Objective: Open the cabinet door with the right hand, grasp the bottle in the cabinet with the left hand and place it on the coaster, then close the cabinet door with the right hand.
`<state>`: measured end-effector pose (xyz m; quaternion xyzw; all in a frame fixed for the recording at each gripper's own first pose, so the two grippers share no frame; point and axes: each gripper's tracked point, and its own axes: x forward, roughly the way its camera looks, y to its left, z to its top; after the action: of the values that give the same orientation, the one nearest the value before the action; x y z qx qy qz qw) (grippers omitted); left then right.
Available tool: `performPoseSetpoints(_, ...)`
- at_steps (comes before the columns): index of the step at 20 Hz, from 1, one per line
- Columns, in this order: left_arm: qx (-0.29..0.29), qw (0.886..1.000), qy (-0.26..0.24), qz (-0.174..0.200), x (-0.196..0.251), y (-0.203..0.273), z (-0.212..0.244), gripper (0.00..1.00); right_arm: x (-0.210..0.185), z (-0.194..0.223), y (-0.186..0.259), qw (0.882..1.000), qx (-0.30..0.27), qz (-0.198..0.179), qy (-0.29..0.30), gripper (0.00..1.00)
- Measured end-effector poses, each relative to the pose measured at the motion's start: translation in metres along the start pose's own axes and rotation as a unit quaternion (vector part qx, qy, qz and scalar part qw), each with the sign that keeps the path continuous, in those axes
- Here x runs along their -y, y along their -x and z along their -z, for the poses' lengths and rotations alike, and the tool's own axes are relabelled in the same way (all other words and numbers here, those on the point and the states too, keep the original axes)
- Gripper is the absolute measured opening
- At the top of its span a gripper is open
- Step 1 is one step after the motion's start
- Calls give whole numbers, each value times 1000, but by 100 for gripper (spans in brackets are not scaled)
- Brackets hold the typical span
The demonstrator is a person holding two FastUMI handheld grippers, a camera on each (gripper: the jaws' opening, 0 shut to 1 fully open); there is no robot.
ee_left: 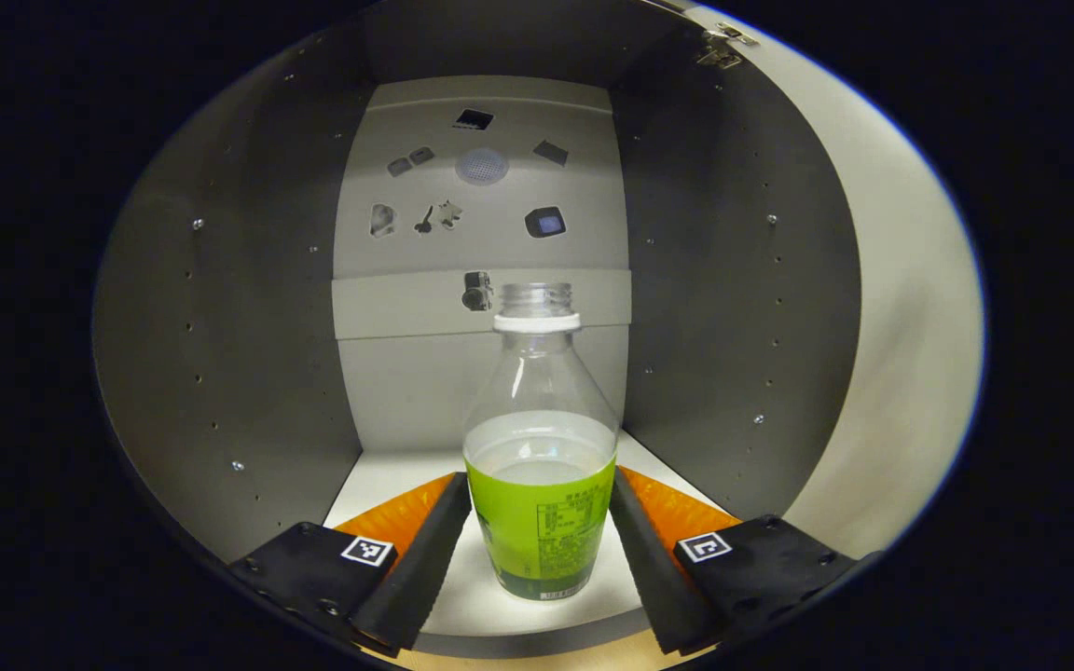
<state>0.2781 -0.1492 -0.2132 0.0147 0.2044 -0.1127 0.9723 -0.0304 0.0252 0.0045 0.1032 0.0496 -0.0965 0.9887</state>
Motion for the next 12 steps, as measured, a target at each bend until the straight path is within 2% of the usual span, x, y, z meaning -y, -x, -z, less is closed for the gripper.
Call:
performPoseSetpoints(3, 2, 1000, -1, -6, -4, -9, -2, 93, -1, 4, -1, 1000, -7, -1, 9, 70)
performPoseSetpoints(4, -1, 1000, -2, -4, -3, -5, -2, 83, -2, 4, -1, 1000, -8, -3, 11, 70)
performPoseSetpoints(6, -5, 1000, -1, 9, 3, 2, -1, 80, 1, 12, -4, 1000, -13, -2, 15, 70)
performPoseSetpoints(12, 9, 1000, 3, 4, 4, 40, -13, 81, 0, 31, -13, 998, -44, -35, 13, 72)
